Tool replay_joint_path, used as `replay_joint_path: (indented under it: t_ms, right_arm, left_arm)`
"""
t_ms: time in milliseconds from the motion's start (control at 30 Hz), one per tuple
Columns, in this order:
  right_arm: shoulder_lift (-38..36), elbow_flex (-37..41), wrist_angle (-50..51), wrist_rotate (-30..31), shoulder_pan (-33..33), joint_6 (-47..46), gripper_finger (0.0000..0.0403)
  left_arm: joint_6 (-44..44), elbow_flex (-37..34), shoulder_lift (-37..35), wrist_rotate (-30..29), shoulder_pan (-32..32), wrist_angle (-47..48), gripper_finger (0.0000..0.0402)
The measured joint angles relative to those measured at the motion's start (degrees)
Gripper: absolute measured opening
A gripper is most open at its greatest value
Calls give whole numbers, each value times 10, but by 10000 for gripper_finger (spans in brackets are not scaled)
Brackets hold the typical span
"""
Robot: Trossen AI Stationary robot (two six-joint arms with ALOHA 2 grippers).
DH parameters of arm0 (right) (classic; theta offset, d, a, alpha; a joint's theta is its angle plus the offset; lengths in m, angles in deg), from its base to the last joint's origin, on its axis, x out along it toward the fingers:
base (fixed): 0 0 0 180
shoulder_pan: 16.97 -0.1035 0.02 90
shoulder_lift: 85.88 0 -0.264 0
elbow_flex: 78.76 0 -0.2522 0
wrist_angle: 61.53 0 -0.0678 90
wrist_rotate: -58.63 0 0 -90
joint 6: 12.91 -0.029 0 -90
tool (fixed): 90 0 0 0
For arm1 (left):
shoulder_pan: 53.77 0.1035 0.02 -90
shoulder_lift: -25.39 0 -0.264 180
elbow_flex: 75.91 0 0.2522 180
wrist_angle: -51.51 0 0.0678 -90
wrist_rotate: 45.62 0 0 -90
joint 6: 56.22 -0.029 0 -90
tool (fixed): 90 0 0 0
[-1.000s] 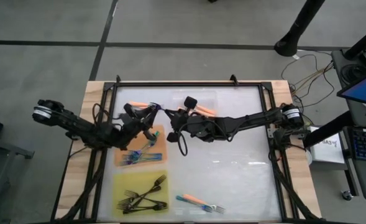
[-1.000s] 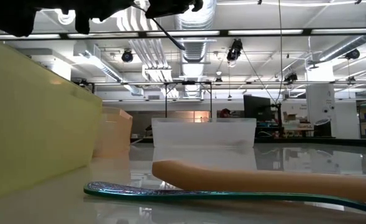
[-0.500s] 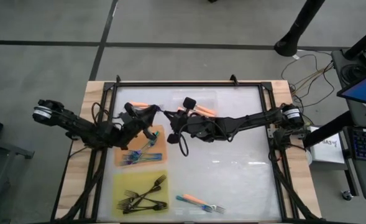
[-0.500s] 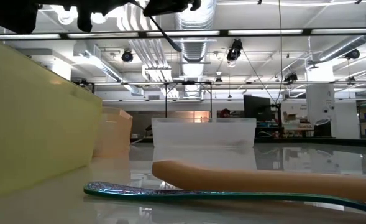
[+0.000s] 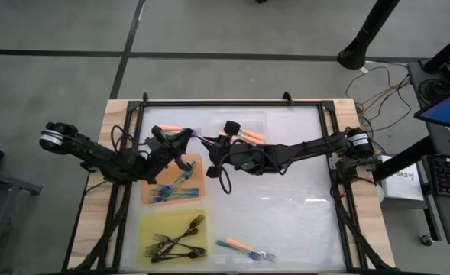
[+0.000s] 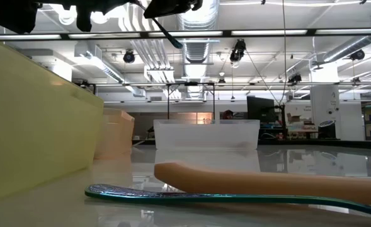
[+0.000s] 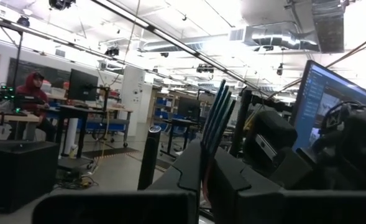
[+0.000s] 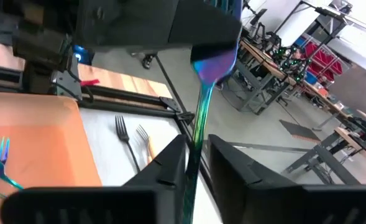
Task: Sort silverware by color (type)
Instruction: Put the blue fork into the orange bin
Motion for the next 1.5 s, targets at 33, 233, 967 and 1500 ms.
replay_joint_path:
  t_ms: [33,233,967,1500]
  right_arm:
    - [0,0,4,0,-1,0,74]
    - [-5,0,38,4,-4,-31,122]
    - [-41,-20,267,23,-6,-232,130]
    - [-41,-19,302,22,-6,-257,130]
  left_arm:
    - [-1,0,-1,-4,0,0,0]
    - [-66,0,-8,-73,-5,2,0]
    - [-184,-9,-37,-382,-230,32,0]
    - [-174,-38,25,-350,-233,54,0]
